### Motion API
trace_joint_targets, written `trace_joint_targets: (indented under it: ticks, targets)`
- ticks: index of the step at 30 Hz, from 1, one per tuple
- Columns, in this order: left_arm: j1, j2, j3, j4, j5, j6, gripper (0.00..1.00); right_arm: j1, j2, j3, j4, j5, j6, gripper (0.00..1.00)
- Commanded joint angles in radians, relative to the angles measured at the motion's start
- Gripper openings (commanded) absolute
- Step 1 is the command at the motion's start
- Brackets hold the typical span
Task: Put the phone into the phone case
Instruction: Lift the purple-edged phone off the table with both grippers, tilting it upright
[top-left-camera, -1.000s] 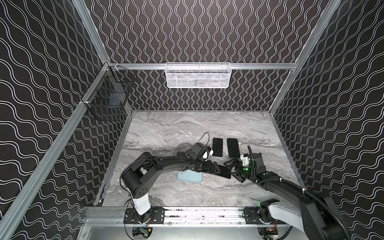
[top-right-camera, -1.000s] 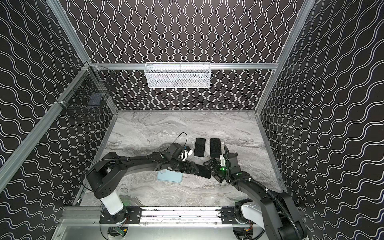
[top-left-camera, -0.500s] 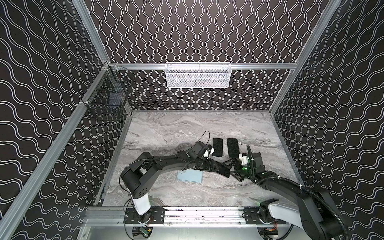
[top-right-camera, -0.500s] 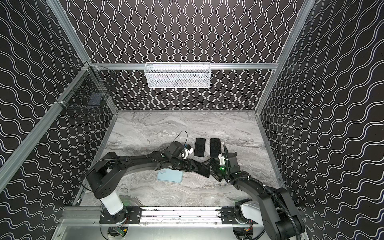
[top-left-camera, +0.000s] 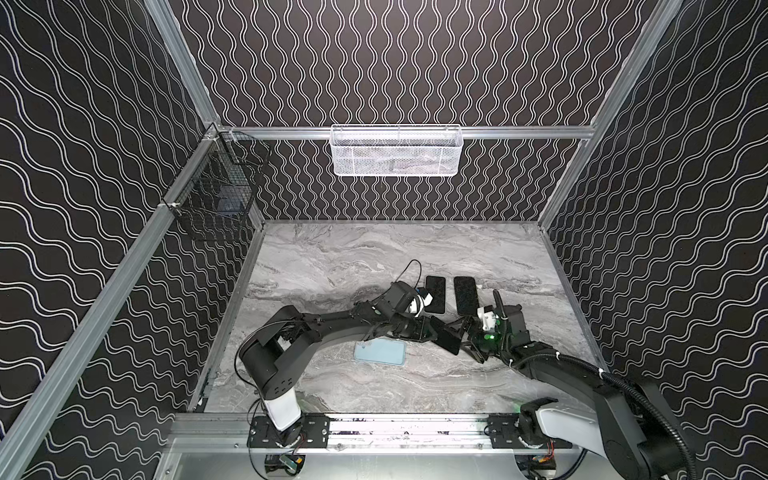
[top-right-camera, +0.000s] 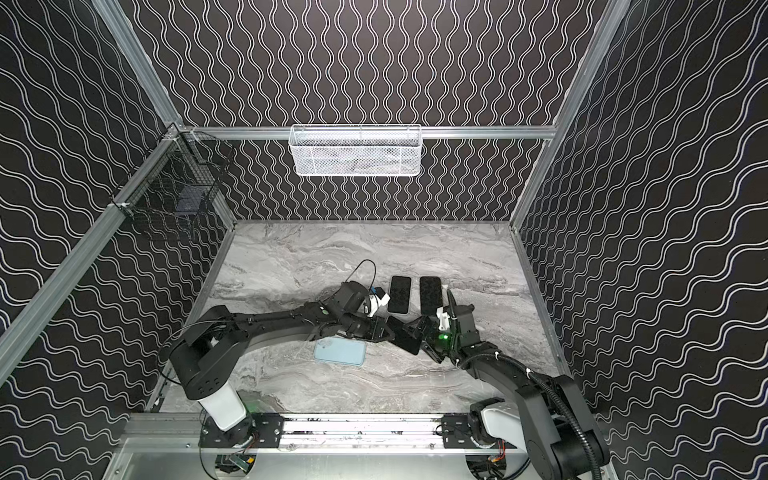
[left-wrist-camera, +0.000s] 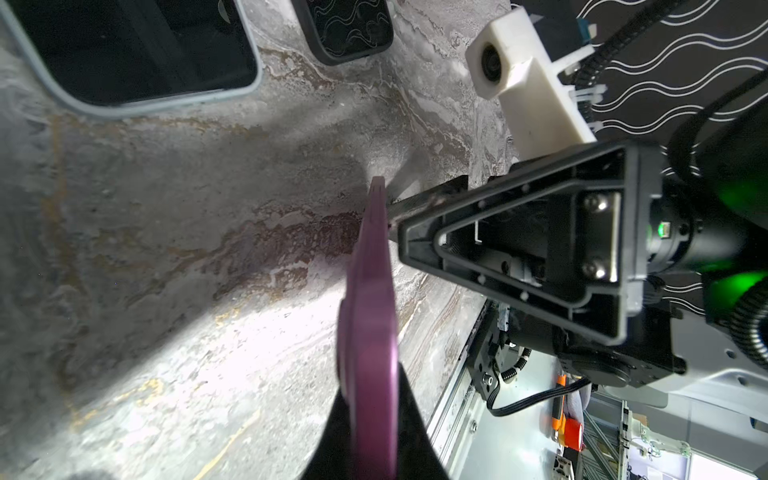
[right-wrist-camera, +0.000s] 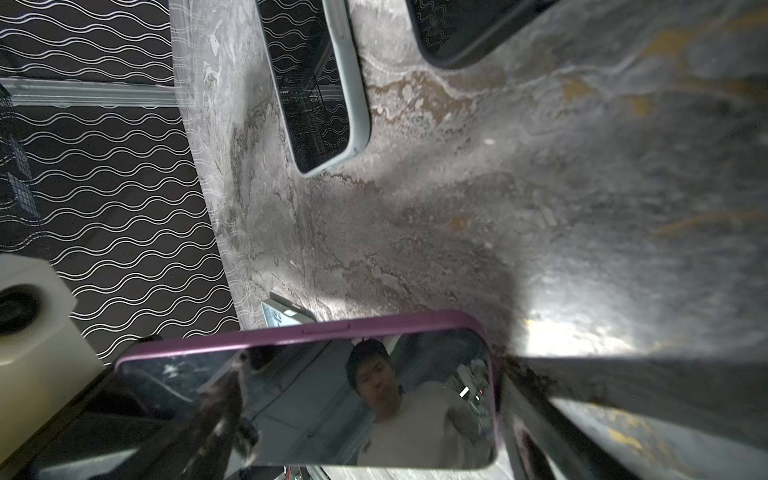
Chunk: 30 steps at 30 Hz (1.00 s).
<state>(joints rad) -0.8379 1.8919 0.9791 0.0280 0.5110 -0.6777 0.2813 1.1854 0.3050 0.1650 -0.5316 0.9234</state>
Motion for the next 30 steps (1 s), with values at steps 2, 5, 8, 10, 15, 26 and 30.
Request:
trace_joint_targets:
  ticks: [2,5,8,10,15,26,30]
  targets:
    - [0.003,-0.020,-0.003,-0.027,-0.054,0.019,0.00,-0.014,-0.055,0.021,-0.051,0.003,-0.047,0.97]
    - [0.015,-0.049,0.003,-0.058,-0.068,0.035,0.00,-0.032,-0.171,0.046,-0.082,-0.001,-0.106,0.97]
    - [0.040,-0.088,0.017,-0.099,-0.071,0.058,0.00,-0.042,-0.302,0.103,-0.163,0.041,-0.195,0.97]
    - [0.063,-0.116,0.035,-0.134,-0.064,0.083,0.00,-0.043,-0.367,0.147,-0.222,0.066,-0.264,0.97]
    - [0.118,-0.187,0.104,-0.259,-0.036,0.159,0.00,-0.047,-0.391,0.249,-0.350,0.050,-0.401,0.96]
    - [0.225,-0.326,0.178,-0.412,0.210,0.278,0.00,-0.057,-0.420,0.243,-0.226,-0.276,-0.464,0.93]
    - [0.242,-0.353,0.185,-0.434,0.316,0.298,0.00,-0.060,-0.394,0.224,-0.147,-0.378,-0.448,0.89]
